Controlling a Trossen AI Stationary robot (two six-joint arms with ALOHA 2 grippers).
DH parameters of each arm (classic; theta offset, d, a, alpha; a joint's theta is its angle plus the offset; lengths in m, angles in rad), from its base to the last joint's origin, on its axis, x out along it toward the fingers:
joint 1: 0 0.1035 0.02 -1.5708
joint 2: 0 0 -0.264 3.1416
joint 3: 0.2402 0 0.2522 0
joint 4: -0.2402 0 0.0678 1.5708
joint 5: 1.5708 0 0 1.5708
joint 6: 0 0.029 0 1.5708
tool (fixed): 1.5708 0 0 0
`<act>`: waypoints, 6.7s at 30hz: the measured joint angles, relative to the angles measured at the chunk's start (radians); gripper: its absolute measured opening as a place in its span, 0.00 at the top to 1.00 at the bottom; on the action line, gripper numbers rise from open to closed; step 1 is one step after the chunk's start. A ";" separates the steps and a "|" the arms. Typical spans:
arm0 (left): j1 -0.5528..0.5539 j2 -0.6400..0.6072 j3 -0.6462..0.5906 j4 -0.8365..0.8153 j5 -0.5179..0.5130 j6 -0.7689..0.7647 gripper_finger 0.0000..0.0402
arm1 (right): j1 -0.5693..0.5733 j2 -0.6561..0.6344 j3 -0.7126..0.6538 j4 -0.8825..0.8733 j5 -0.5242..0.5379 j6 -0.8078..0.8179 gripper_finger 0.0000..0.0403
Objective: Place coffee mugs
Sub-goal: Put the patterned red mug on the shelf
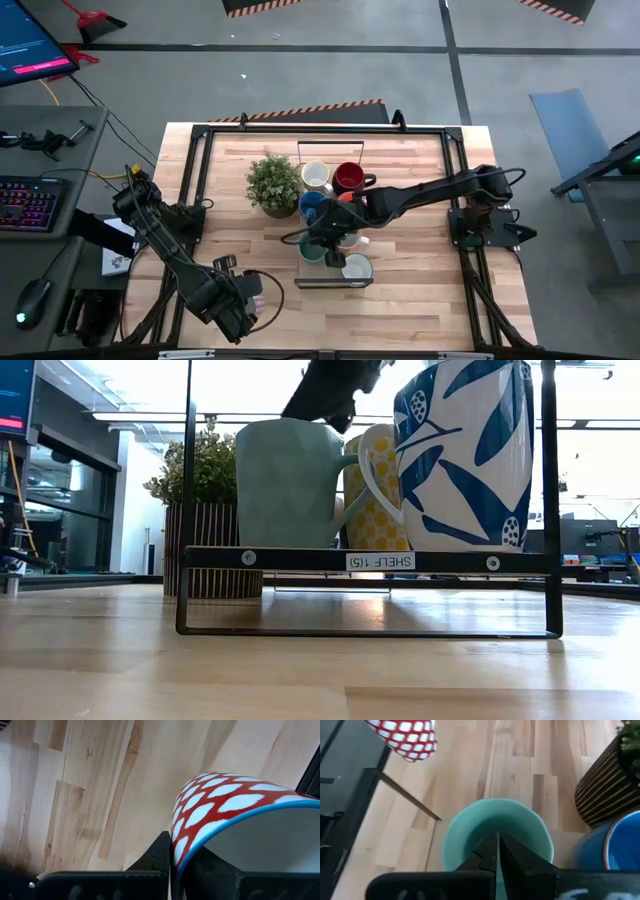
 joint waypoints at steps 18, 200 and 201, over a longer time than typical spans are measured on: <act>0.000 -0.001 0.000 -0.001 -0.010 0.001 0.97 | -0.045 0.035 -0.002 -0.007 0.016 -0.012 1.00; 0.003 0.000 0.000 -0.005 -0.053 0.009 0.97 | 0.106 -0.106 0.293 -0.512 0.131 -0.096 1.00; 0.003 0.000 0.000 -0.004 -0.056 0.009 0.97 | 0.114 -0.120 0.293 -0.543 0.156 -0.079 1.00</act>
